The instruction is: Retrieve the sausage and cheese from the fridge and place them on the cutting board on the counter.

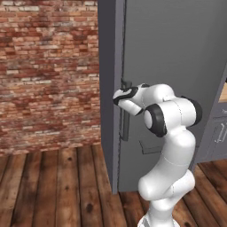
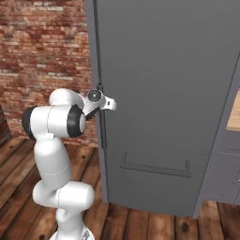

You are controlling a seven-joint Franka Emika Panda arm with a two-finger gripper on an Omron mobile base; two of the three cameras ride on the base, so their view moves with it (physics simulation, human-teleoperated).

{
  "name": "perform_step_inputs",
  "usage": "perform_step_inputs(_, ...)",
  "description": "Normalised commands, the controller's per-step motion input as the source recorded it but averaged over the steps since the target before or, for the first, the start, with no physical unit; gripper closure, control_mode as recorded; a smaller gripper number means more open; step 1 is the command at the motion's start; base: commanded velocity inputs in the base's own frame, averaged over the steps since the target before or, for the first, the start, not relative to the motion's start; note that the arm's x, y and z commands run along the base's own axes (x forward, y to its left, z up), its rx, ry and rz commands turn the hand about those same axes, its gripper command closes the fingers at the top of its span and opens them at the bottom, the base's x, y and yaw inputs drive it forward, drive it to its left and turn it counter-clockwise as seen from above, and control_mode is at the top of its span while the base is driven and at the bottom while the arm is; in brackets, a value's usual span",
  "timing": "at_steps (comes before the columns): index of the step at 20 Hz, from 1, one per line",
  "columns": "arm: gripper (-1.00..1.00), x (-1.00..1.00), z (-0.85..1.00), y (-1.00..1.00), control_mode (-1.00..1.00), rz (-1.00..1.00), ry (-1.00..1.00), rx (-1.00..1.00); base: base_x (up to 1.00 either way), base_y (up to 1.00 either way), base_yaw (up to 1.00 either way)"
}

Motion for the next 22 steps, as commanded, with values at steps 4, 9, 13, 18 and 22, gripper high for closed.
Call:
perform_step_inputs(4, 1.0, 0.21, 0.0, 0.01, -1.0, 0.03, 0.0, 0.06, 0.0, 0.0, 0.0)
perform_step_inputs(9, 1.0, -0.18, 0.0, -0.15, -1.0, 0.01, 0.0, 0.06, 0.0, 0.0, 0.0)
perform_step_inputs(13, 1.0, -0.4, 0.0, -0.08, -1.0, 0.0, -0.01, 0.12, 0.0, 0.0, 0.0)
perform_step_inputs(18, 1.0, -0.47, 0.0, -0.11, -1.0, 0.0, 0.0, 0.08, 0.0, 0.0, 0.0)
perform_step_inputs(22, 1.0, -0.61, 0.03, -0.33, -1.0, 0.0, 0.0, 0.07, 0.0, 0.0, 0.0)
